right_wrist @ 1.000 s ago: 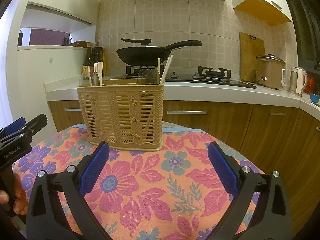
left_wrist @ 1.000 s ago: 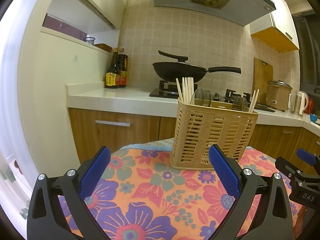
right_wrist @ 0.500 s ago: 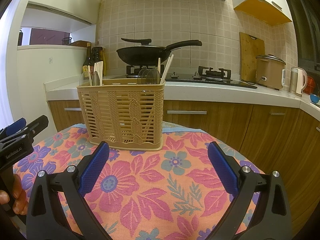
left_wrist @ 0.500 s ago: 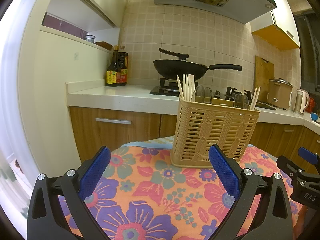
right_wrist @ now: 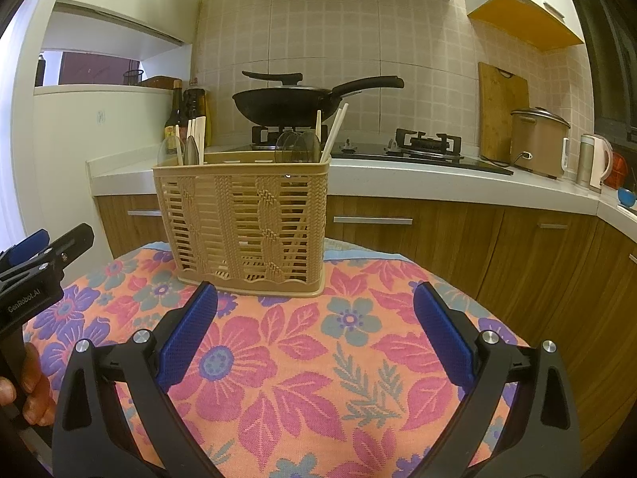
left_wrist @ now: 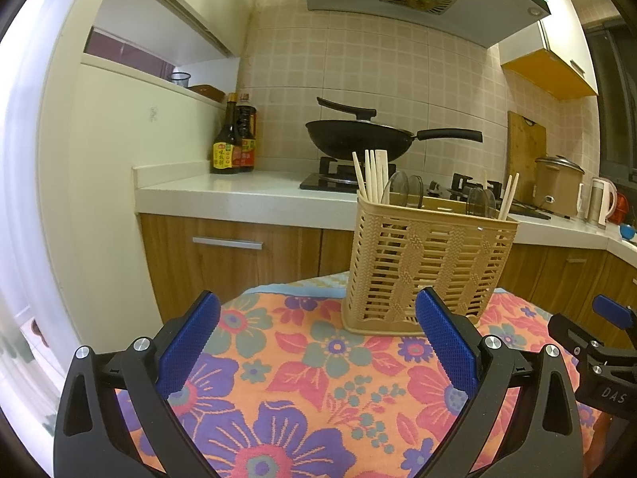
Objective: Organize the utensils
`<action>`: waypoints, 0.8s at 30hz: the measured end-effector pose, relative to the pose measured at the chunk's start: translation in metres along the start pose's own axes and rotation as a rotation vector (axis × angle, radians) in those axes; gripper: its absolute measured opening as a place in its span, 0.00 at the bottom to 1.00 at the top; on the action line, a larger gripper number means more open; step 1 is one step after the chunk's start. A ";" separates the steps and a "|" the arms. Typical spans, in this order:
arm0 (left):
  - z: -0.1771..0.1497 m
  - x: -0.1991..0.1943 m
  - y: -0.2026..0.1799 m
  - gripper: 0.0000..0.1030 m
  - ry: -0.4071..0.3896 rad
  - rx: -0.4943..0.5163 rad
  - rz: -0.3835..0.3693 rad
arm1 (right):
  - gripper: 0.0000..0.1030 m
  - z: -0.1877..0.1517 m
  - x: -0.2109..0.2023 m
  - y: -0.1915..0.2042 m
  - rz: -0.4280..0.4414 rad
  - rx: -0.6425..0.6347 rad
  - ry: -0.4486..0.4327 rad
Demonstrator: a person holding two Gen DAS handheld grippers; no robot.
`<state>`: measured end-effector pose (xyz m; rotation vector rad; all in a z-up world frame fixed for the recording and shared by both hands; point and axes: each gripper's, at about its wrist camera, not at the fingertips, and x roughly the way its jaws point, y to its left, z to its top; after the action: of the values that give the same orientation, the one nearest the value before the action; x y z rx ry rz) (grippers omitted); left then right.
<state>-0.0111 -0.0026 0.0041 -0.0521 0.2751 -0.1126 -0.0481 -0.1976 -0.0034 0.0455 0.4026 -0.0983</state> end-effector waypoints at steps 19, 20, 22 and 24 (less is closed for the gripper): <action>0.000 0.000 0.000 0.93 0.002 0.000 0.001 | 0.91 0.000 0.001 0.000 0.003 0.000 0.007; 0.000 0.000 -0.001 0.93 0.002 0.000 0.001 | 0.91 0.000 0.002 0.000 0.004 0.000 0.007; 0.000 0.000 0.000 0.93 0.001 0.000 0.001 | 0.91 0.000 0.002 0.000 0.004 -0.001 0.008; 0.000 0.000 0.000 0.93 0.001 0.000 -0.001 | 0.92 -0.001 0.002 0.000 0.004 -0.001 0.008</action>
<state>-0.0108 -0.0031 0.0044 -0.0518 0.2762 -0.1132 -0.0467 -0.1979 -0.0046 0.0454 0.4106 -0.0937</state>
